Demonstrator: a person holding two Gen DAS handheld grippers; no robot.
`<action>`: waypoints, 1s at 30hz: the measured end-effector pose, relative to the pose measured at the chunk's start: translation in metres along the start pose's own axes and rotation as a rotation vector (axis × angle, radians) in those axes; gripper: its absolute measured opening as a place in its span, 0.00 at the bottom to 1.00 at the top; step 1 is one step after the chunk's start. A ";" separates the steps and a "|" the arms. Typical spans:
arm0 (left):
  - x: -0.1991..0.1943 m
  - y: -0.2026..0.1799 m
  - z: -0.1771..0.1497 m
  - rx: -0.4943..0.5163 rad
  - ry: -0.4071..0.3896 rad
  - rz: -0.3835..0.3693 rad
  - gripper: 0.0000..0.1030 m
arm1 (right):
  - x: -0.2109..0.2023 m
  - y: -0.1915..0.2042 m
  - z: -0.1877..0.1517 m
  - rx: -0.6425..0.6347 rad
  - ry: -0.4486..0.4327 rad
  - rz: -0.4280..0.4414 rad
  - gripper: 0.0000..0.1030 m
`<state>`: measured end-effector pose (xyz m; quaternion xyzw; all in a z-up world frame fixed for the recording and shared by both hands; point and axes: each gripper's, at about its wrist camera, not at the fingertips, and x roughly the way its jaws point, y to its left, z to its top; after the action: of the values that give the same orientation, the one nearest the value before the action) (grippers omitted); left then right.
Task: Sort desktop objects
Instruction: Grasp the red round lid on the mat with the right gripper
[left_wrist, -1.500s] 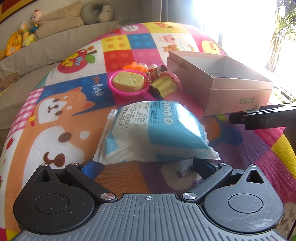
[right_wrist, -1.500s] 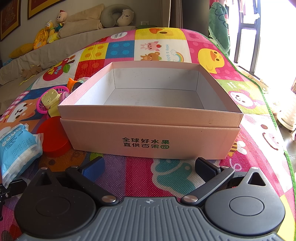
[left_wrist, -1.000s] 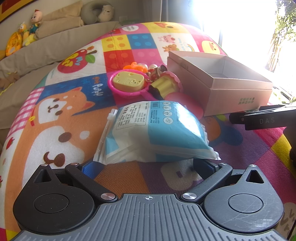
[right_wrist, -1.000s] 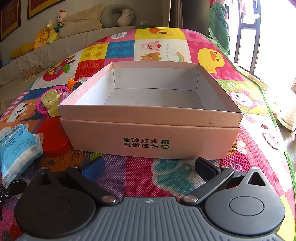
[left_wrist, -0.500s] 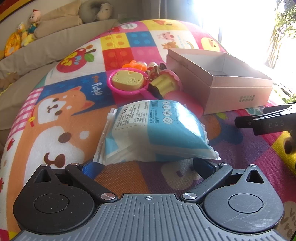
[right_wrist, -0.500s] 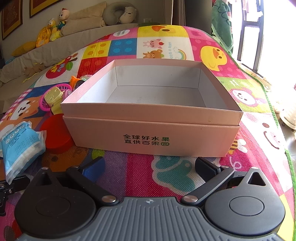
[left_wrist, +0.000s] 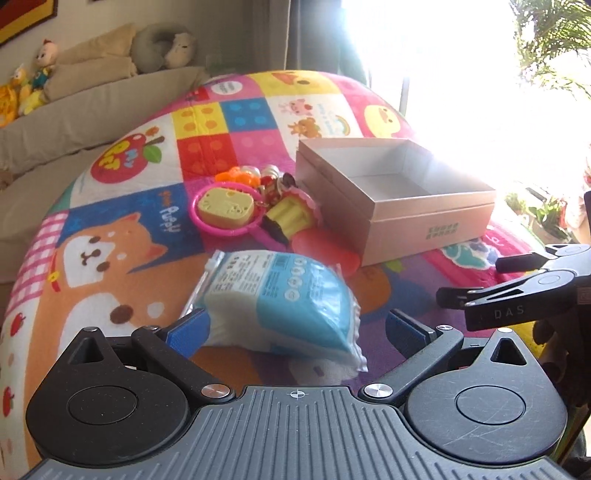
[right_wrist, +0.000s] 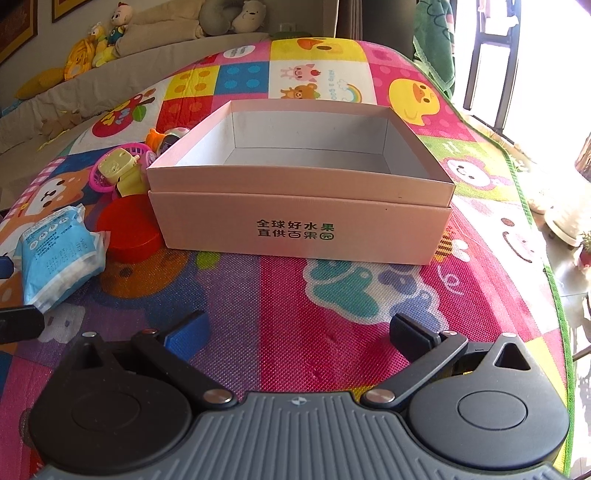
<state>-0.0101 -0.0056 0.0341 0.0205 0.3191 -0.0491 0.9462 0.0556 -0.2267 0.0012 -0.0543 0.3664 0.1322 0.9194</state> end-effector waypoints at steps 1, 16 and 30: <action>0.004 0.000 0.002 0.016 0.002 0.022 1.00 | 0.000 0.000 0.000 0.001 -0.001 0.002 1.00; 0.008 0.046 -0.002 0.029 0.021 0.212 1.00 | 0.013 0.047 0.037 0.088 -0.014 0.216 1.00; 0.001 0.043 -0.020 -0.013 0.061 0.114 1.00 | 0.035 0.094 0.060 0.158 0.048 0.245 0.63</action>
<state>-0.0164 0.0386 0.0176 0.0343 0.3464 0.0077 0.9374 0.0931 -0.1172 0.0202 0.0601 0.4016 0.2127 0.8887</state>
